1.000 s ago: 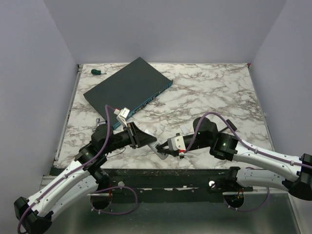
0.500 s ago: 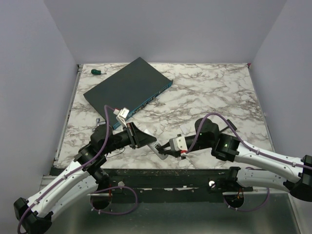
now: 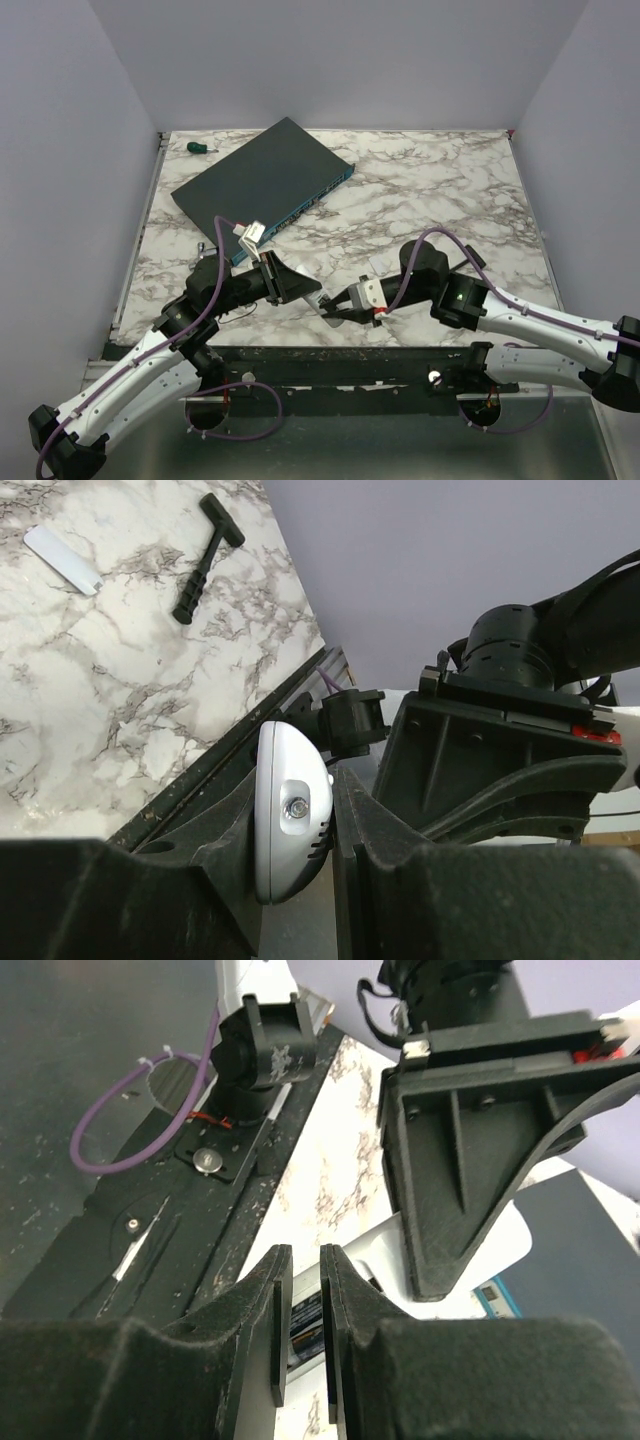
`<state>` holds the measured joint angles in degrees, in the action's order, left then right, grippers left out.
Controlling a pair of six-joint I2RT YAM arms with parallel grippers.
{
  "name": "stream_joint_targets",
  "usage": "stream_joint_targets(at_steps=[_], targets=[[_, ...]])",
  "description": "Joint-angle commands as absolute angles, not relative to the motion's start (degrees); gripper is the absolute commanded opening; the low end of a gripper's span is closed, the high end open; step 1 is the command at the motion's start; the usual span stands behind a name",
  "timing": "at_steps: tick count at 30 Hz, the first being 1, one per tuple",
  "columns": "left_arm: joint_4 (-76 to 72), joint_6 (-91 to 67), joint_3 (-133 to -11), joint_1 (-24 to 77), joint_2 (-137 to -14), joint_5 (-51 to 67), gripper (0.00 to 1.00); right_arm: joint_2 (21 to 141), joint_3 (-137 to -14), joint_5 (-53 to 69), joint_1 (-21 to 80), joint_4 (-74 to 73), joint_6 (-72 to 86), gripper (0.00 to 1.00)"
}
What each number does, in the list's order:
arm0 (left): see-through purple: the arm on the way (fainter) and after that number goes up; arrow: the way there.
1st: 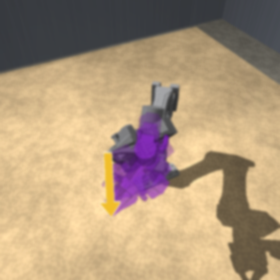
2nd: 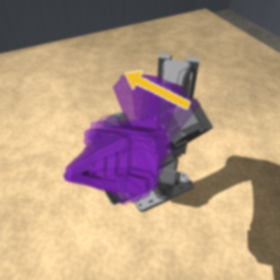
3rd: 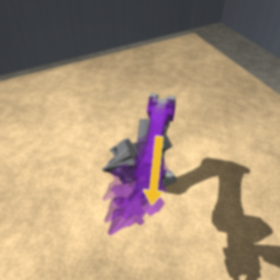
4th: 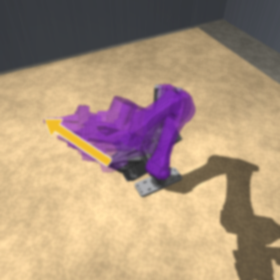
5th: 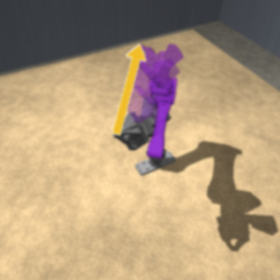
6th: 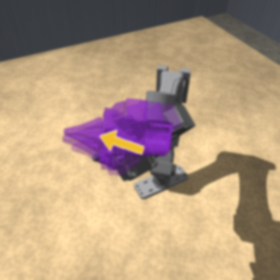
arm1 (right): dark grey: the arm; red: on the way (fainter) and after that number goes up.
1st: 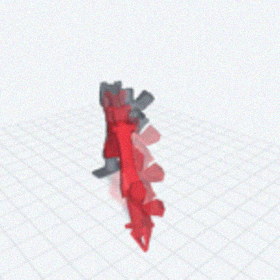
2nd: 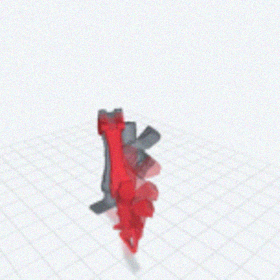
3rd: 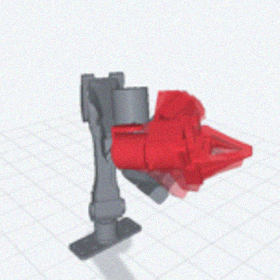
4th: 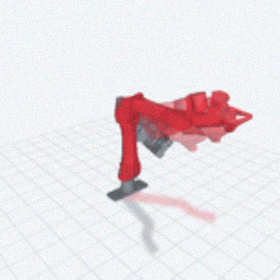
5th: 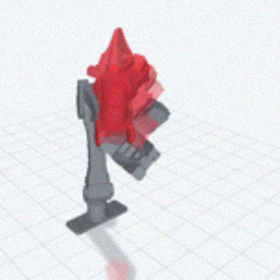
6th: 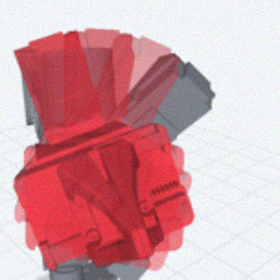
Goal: Load the batteries into the remote control
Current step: Load the battery into the remote control.
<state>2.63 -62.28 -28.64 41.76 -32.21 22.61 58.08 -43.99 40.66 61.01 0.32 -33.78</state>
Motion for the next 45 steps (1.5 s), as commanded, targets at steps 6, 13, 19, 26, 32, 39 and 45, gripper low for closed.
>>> stream_joint_targets(at_steps=[6, 13, 19, 26, 32, 39, 45], targets=[[0.3, -62.8, -28.0, 42.1, -32.1, 23.4, 0.0, 58.2, -46.6, 39.4, 60.3, 5.4, -32.4, 0.27], [0.3, -62.8, -27.9, 42.1, -31.2, 23.6, 0.0, 60.4, -50.4, 50.7, 52.4, 0.2, -33.1, 0.27], [0.9, -62.5, -27.9, 42.0, -30.5, 23.3, 0.0, 61.1, -52.6, 54.8, 50.1, -4.4, -34.3, 0.27], [1.0, -62.5, -27.8, 42.0, -30.3, 23.3, 0.0, 63.1, -53.8, 58.6, 50.1, -8.8, -36.1, 0.29], [1.2, -62.4, -28.0, 42.1, -30.3, 23.3, 0.0, 64.2, -53.3, 59.0, 50.0, -9.1, -36.3, 0.29], [1.0, -62.5, -28.0, 42.0, -30.4, 23.3, 0.0, 65.1, -53.3, 59.0, 50.0, -8.9, -37.0, 0.29], [1.0, -62.5, -27.9, 42.0, -30.4, 23.3, 0.0, 65.6, -53.3, 59.2, 50.0, -8.8, -37.2, 0.29]])
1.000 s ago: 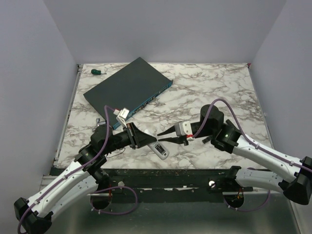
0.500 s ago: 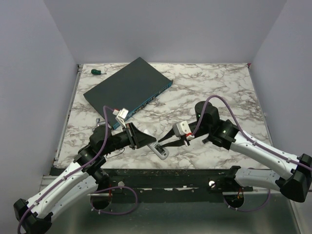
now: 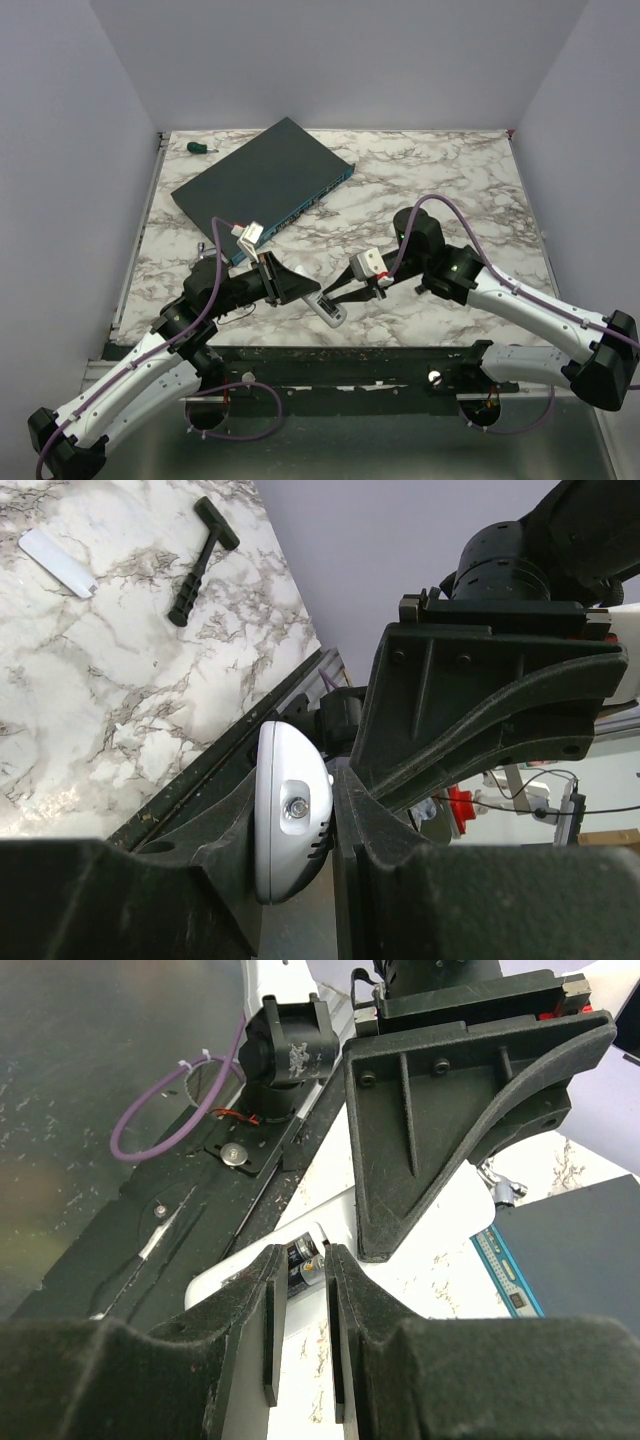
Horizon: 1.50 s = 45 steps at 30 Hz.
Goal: Load the batteries into the remote control
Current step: Load the battery into the remote control.
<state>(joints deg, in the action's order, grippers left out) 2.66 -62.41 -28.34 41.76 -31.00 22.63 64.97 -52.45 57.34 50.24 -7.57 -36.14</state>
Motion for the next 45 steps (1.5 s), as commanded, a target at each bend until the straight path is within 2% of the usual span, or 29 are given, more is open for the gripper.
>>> stream_joint_targets(at_steps=[1, 45], targets=[[1.0, -62.5, -28.0, 42.0, -30.4, 23.3, 0.0, 65.7, -53.3, 59.2, 50.0, -8.8, -37.1, 0.29], [0.4, -62.7, -27.3, 42.0, -30.4, 23.3, 0.0, 66.9, -53.8, 62.3, 50.0, -8.4, -36.9, 0.29]])
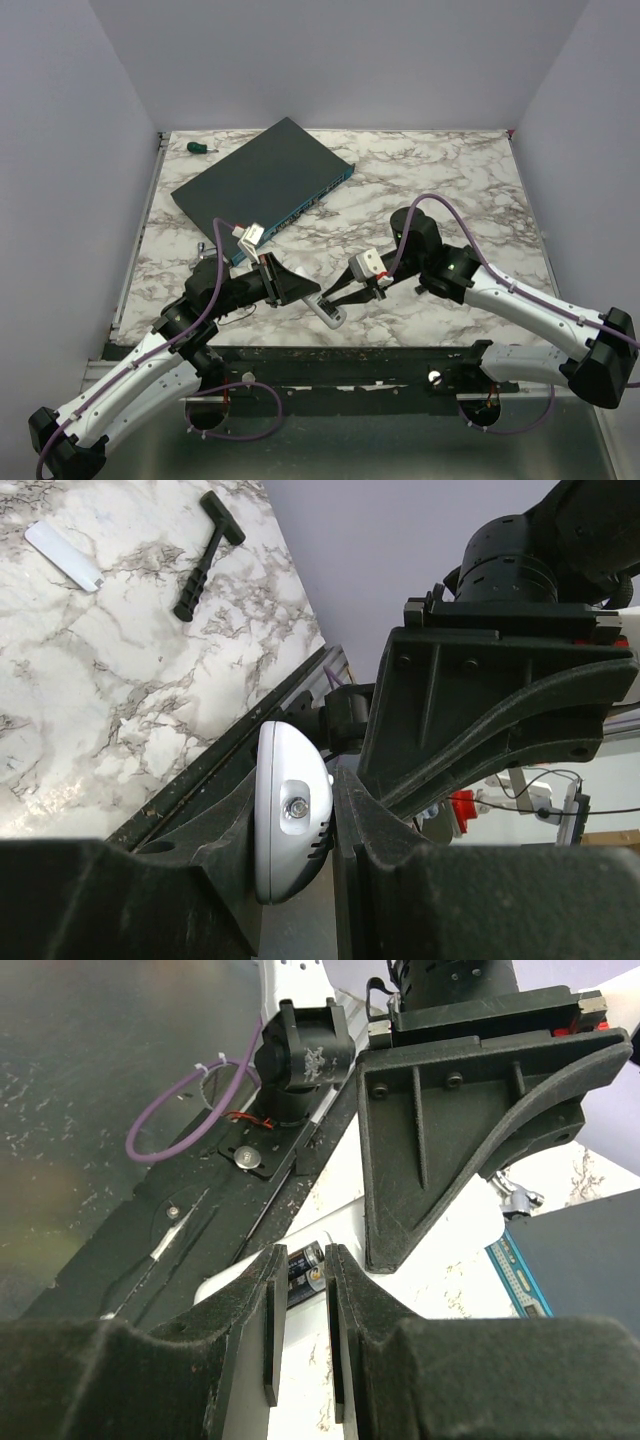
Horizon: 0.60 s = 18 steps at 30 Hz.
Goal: Load the batteries into the remote control
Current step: Load the battery into the remote control.
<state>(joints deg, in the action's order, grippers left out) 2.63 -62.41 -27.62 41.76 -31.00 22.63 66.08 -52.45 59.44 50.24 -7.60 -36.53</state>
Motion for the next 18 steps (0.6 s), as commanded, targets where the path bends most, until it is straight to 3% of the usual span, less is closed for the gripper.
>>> stream_joint_targets(at_steps=[1, 18], targets=[[0.4, -62.7, -27.2, 42.0, -30.4, 23.3, 0.0, 67.0, -53.8, 62.5, 50.0, -8.4, -36.9, 0.29], [0.3, -62.8, -27.2, 42.0, -30.6, 23.3, 0.0, 67.4, -53.2, 62.5, 50.0, -6.9, -37.4, 0.29]])
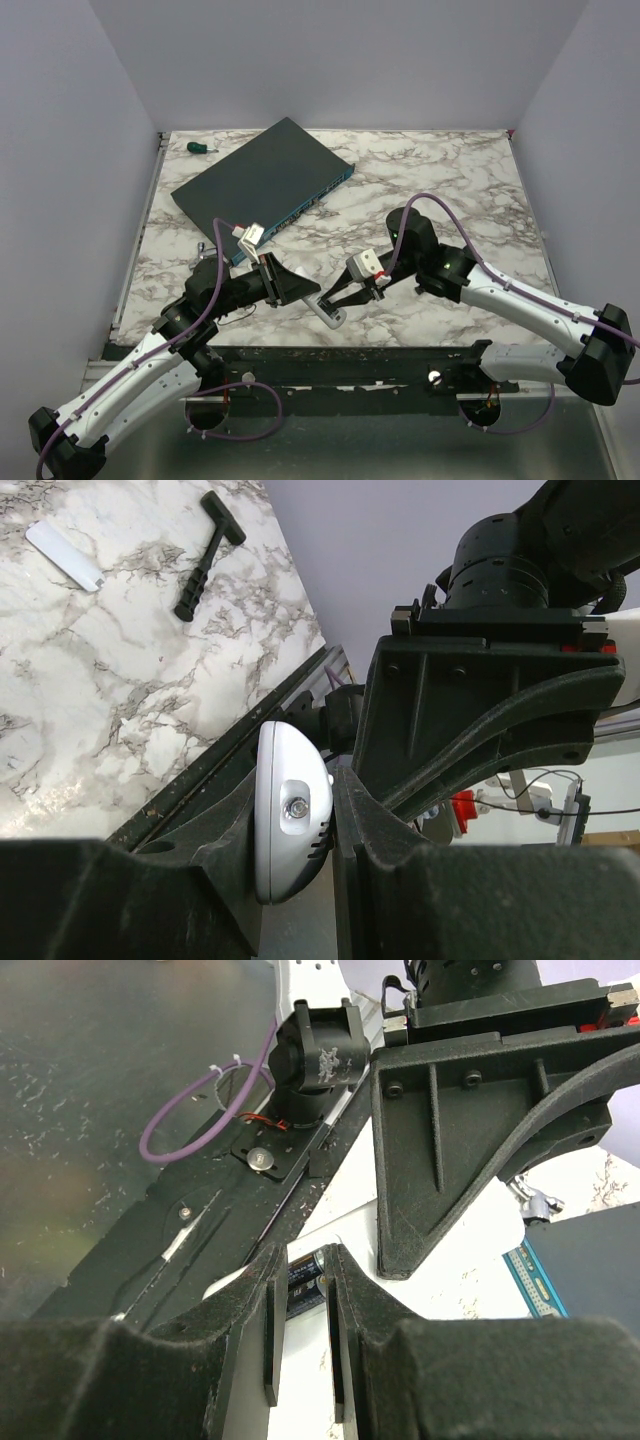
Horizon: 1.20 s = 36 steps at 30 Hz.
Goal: Load the batteries into the remote control
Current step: Load the battery into the remote control.
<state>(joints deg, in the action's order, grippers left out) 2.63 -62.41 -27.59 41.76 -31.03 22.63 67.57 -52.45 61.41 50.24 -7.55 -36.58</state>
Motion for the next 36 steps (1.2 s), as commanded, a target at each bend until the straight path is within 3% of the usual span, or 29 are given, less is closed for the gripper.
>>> stream_joint_targets(at_steps=[1, 10, 36], targets=[[0.3, -62.8, -27.2, 42.1, -30.7, 23.3, 0.0, 67.3, -53.1, 62.3, 50.0, -6.6, -37.4, 0.29], [0.3, -62.8, -27.4, 42.0, -30.6, 23.5, 0.0, 66.6, -52.1, 60.9, 50.1, -2.7, -35.7, 0.29], [0.8, -62.5, -27.8, 42.0, -29.8, 23.1, 0.0, 65.6, -49.3, 58.3, 50.0, -9.2, -37.1, 0.26]])
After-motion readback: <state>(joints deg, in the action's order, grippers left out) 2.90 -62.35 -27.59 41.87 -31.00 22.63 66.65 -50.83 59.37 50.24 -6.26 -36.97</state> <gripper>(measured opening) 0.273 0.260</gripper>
